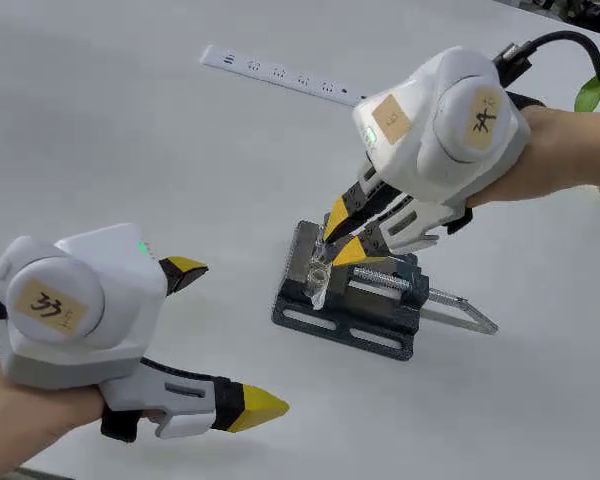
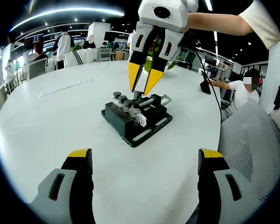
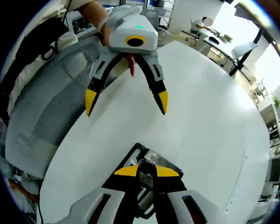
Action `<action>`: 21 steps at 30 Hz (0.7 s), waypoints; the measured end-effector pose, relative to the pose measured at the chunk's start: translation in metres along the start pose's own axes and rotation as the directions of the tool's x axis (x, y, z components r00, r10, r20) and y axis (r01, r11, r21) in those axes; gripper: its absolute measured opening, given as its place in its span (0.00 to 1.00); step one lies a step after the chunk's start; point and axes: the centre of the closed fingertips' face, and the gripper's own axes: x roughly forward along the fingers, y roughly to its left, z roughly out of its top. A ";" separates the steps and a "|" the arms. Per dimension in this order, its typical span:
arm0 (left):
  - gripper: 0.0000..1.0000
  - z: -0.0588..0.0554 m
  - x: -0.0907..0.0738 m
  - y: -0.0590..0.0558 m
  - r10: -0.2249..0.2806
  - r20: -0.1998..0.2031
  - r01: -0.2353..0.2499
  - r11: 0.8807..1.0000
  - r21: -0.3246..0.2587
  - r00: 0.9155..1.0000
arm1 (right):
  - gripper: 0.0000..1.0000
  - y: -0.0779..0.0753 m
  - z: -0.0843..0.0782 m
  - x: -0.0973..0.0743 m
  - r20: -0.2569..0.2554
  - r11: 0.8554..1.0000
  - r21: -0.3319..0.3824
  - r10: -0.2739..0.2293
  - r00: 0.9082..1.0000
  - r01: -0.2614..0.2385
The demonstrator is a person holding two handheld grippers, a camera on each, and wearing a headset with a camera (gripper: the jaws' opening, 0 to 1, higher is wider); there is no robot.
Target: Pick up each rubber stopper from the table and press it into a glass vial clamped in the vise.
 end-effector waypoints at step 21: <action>0.93 -0.003 0.000 0.002 0.005 0.002 -0.005 1.000 -0.014 1.000 | 0.06 0.003 -0.008 0.019 -0.120 0.987 -0.161 0.000 0.993 -0.020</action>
